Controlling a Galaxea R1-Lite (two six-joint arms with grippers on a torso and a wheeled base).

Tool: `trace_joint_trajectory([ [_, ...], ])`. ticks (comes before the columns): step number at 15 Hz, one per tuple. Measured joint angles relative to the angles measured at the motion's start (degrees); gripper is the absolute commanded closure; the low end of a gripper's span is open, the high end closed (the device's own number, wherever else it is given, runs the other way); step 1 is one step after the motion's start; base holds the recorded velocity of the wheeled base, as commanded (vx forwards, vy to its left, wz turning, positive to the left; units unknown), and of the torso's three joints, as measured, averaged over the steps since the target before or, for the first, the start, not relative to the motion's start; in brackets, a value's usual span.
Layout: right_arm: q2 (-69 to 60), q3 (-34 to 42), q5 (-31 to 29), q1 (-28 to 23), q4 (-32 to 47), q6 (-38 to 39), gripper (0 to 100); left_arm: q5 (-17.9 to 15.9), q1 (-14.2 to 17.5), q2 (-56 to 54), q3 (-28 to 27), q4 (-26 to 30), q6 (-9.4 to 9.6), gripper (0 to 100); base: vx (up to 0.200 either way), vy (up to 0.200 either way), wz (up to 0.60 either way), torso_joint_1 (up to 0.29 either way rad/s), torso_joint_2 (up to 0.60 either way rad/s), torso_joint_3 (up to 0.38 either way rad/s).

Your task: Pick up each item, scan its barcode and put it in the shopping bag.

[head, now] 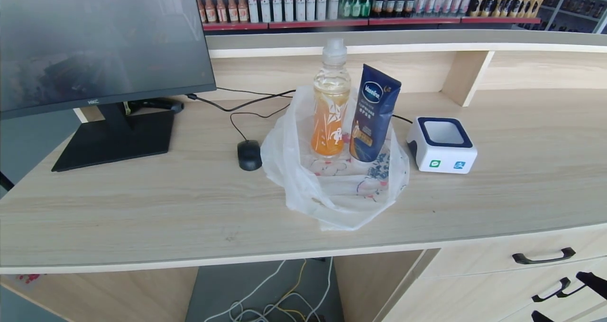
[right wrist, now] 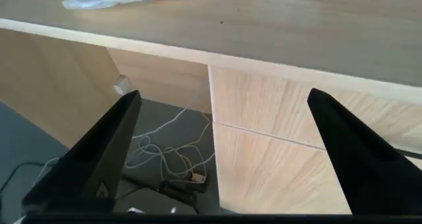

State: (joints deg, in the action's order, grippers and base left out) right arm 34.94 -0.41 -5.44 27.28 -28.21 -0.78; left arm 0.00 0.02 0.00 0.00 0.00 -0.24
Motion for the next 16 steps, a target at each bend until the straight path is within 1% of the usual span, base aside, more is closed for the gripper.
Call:
trace_joint_trajectory([
  [2, -11.6, -0.3, 0.7, 0.1, 17.7, -0.2, 0, 0.0, 0.0, 0.0, 0.0, 0.0, 0.02, 0, 0.0, 0.0, 0.0, 0.0, 0.0, 0.0],
  [3, -16.9, -0.5, 1.1, 0.1, 23.6, -0.2, 0, 0.0, 0.0, 0.0, 0.0, 0.0, 0.04, 0, 0.0, 0.0, 0.0, 0.0, 0.0, 0.0],
  [4, -20.8, -0.6, 1.5, 0.1, 26.8, -0.3, 0, 0.0, 0.0, 0.0, 0.0, 0.0, 0.06, 0, 0.0, 0.0, 0.0, 0.0, 0.0, 0.0],
  [5, -23.3, -0.6, 1.7, 0.0, 28.5, -0.3, 0, 0.0, 0.0, 0.0, 0.0, 0.0, 0.06, 0, 0.0, 0.0, 0.0, 0.0, 0.0, 0.0],
  [6, -24.9, -0.6, 1.8, -0.2, 28.6, -0.2, 0, 0.0, 0.0, 0.0, 0.0, 0.0, 0.09, 0, 0.0, 0.0, 0.0, 0.0, 0.0, 0.0],
  [8, -25.8, -0.6, 1.8, -2.9, 28.7, 0.0, 0, 0.0, 0.0, 0.0, 0.0, 0.0, 0.09, 0, 0.0, 0.0, 0.0, 0.0, 0.0, 0.0],
  [9, -25.6, -0.6, 1.8, -5.7, 28.7, 0.0, 0, 0.0, 0.0, 0.0, 0.0, 0.0, 0.09, 0, 0.0, 0.0, 0.0, 0.0, 0.0, 0.0],
  [12, -24.6, 0.0, 1.9, -18.0, 28.2, 0.2, 0, 0.0, 0.0, 0.0, 0.0, 0.0, 0.09, 0, 0.0, 0.0, 0.0, 0.0, 0.0, 0.0],
  [13, -25.2, 0.1, 1.9, -20.1, 28.1, 0.2, 0, 0.0, 0.0, 0.0, 0.0, 0.0, 0.06, 0, 0.0, 0.0, 0.0, 0.0, 0.0, 0.0],
  [14, -26.4, 0.2, 2.0, -21.2, 28.0, 0.4, 0, 0.0, 0.0, 0.0, 0.0, 0.0, 0.04, 0, 0.0, 0.0, 0.0, 0.0, 0.0, 0.0],
  [16, -28.5, 0.3, 1.9, -22.1, 27.9, 2.1, 0, 0.0, 0.0, 0.0, 0.0, 0.1, 0.04, 0, 0.0, 0.0, 0.0, 0.0, 0.0, 0.0],
])
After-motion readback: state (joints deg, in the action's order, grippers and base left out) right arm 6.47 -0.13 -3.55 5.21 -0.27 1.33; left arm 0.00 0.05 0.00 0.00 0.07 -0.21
